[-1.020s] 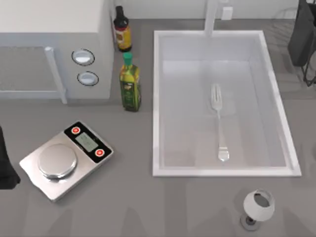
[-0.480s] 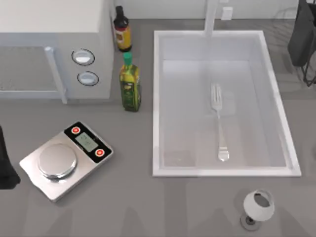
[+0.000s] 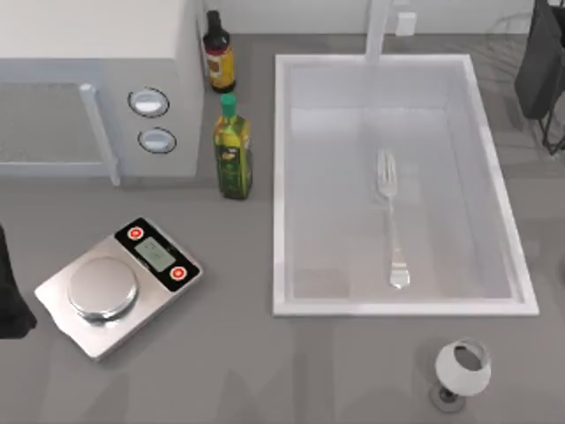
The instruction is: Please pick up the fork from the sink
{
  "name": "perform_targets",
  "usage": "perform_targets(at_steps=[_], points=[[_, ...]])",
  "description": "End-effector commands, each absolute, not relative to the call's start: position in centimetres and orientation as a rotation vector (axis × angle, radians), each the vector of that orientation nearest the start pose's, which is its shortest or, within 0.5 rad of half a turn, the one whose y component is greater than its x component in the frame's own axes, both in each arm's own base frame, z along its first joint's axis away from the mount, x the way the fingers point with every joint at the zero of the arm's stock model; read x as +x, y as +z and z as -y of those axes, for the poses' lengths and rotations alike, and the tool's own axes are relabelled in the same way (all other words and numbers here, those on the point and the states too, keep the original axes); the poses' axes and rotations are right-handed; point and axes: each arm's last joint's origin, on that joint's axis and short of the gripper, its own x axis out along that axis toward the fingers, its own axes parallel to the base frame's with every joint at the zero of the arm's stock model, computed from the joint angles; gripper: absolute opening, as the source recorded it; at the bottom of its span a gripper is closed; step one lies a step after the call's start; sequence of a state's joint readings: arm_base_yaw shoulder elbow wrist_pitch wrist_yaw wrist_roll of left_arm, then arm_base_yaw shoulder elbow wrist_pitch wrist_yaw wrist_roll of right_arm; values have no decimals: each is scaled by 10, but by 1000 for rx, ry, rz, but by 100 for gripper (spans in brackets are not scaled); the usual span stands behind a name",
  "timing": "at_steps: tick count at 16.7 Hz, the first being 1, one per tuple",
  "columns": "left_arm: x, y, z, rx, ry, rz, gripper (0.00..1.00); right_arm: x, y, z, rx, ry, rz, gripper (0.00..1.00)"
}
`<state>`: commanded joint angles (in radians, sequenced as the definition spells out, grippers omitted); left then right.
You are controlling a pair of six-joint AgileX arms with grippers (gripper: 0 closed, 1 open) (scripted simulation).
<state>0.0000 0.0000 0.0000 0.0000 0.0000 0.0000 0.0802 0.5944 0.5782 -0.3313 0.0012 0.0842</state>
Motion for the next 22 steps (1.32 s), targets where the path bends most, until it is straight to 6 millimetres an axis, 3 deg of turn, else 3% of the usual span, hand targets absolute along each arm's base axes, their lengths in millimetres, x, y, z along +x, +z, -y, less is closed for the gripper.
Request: perform_targets(at_steps=[5,9,12,15,18,22], points=[[106,160,1,0,0,0,100,230,328,-37,96,96,-658,100],[106,160,1,0,0,0,100,320,334,-71,100,98,-922,100],[106,160,1,0,0,0,100,383,310,-103,90,84,-1111,100],[106,160,1,0,0,0,100,430,269,-133,70,60,-1279,100],[106,160,1,0,0,0,100,459,223,-158,46,32,-1416,100],[106,160,1,0,0,0,100,474,174,-179,18,2,-1536,100]])
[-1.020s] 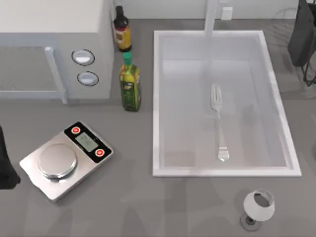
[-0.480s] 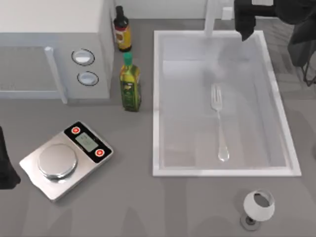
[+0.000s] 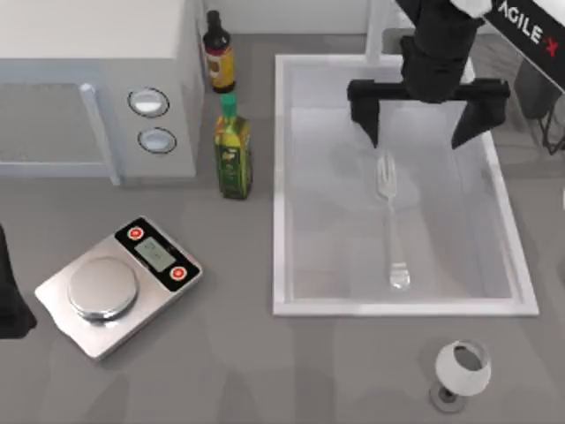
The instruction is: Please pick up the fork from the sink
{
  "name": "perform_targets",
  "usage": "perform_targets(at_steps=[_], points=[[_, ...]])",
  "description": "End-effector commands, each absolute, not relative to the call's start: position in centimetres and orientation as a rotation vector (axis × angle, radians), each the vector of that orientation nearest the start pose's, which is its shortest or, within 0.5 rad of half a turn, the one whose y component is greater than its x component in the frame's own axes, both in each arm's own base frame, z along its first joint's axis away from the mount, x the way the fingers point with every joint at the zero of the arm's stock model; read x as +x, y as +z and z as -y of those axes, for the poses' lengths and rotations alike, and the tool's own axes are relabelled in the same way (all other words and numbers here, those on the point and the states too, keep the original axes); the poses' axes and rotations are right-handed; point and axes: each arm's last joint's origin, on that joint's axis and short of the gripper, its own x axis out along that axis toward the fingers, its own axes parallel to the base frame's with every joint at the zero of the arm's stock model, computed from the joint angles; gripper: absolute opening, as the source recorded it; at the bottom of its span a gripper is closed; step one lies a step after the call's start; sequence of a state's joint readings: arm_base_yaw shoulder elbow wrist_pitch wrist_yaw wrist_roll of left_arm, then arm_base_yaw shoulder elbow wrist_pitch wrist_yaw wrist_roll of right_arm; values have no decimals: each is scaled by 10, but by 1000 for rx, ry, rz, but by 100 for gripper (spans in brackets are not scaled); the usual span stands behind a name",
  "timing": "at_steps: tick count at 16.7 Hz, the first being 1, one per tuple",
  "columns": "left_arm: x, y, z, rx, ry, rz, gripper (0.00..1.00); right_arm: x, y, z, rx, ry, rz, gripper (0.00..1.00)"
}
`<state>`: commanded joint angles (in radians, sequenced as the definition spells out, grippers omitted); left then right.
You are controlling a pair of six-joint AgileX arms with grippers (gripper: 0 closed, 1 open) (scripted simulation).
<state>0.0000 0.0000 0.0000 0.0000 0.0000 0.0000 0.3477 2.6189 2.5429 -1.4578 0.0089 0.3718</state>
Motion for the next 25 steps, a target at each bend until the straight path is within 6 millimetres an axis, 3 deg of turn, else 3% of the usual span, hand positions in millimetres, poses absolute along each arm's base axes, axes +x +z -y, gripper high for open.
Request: perform_targets(at_steps=[3,11,18,25], points=[[106,160,1,0,0,0,100,477,159,-185,8,-8,-1571,100],[106,160,1,0,0,0,100,481,149,-184,8,-15,-1583,100],[106,160,1,0,0,0,100,495,84,-193,4,-15,-1590,100],[106,160,1,0,0,0,100,481,23,-187,11,-5,-1562,100]])
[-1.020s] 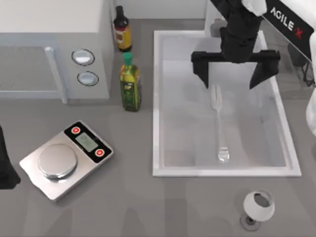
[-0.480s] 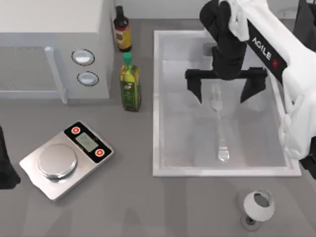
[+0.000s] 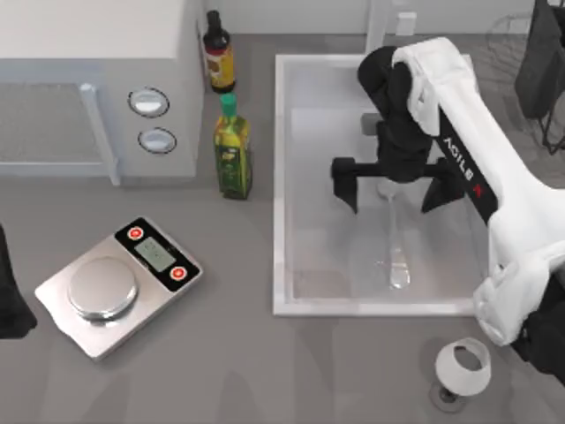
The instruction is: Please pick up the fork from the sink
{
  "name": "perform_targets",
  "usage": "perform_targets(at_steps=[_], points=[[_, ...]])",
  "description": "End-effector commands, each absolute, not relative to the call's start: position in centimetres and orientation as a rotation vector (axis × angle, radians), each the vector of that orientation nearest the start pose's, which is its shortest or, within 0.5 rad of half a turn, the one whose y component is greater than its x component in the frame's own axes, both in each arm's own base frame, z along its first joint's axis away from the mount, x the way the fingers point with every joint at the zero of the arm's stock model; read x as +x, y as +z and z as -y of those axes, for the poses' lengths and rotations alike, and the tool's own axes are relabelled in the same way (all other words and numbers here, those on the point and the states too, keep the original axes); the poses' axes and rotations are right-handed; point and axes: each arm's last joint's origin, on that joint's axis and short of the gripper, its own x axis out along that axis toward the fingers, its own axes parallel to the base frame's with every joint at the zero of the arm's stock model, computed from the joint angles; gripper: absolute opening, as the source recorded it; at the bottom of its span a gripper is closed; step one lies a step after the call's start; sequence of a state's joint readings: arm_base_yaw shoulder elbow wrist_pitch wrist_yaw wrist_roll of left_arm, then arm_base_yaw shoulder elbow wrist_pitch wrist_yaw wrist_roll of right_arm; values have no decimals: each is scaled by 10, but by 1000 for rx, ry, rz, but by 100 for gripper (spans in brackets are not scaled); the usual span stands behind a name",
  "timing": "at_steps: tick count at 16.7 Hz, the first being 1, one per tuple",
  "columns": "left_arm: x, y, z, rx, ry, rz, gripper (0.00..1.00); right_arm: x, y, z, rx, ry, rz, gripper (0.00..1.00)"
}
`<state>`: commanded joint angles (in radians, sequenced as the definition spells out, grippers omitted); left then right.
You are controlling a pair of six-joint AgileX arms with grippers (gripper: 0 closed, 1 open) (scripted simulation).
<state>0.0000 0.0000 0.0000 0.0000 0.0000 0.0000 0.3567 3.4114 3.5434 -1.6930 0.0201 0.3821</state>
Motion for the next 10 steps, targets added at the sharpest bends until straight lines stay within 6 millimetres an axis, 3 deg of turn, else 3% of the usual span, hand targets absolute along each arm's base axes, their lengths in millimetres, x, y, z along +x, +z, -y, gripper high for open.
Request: perform_targets(at_steps=[2,7,10], points=[[106,160,1,0,0,0,100,477,13,-186,8,-7,-1570,100],[106,160,1,0,0,0,100,477,11,-185,8,-8,-1571,100],[106,160,1,0,0,0,100,477,11,-185,8,-8,-1571,77]])
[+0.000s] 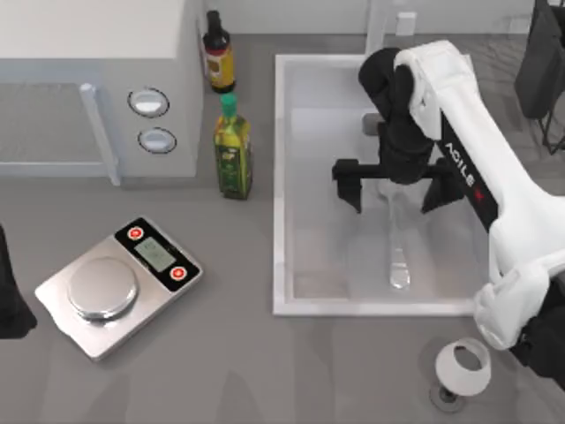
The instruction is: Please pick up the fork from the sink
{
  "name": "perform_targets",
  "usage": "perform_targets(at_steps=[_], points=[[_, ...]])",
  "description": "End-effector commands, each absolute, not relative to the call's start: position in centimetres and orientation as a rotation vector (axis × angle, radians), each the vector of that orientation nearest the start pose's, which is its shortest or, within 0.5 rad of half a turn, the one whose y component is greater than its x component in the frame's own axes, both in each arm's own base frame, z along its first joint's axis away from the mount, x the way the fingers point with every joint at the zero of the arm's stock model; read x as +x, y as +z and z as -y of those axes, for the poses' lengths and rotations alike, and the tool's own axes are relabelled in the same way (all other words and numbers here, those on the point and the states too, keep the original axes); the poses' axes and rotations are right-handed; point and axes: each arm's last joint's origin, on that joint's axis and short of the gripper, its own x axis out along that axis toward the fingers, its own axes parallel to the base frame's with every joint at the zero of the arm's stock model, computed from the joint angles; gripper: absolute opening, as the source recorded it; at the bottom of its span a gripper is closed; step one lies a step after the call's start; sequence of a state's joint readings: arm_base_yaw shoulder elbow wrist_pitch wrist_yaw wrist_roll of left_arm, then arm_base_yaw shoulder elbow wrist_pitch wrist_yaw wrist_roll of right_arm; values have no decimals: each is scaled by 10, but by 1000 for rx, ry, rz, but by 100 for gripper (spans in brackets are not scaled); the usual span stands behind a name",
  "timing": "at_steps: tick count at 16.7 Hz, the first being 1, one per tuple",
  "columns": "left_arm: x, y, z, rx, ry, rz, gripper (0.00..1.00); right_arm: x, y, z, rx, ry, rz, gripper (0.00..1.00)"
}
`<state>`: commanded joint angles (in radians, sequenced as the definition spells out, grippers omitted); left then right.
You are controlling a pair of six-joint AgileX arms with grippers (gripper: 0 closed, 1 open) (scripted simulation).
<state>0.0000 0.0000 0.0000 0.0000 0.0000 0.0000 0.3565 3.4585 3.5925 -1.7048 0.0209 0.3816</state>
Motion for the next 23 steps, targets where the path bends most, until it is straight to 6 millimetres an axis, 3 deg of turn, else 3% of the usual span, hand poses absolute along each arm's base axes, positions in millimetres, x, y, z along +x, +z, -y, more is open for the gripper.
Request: perform_targets(at_steps=[10,18,19,23], points=[[106,160,1,0,0,0,100,477,11,-185,8,-8,-1571,2],[106,160,1,0,0,0,100,477,11,-185,8,-8,-1571,0],[106,160,1,0,0,0,100,481,35,-184,2,-2,-1521,0],[106,160,1,0,0,0,100,486,53,-186,5,1,-1513,0]])
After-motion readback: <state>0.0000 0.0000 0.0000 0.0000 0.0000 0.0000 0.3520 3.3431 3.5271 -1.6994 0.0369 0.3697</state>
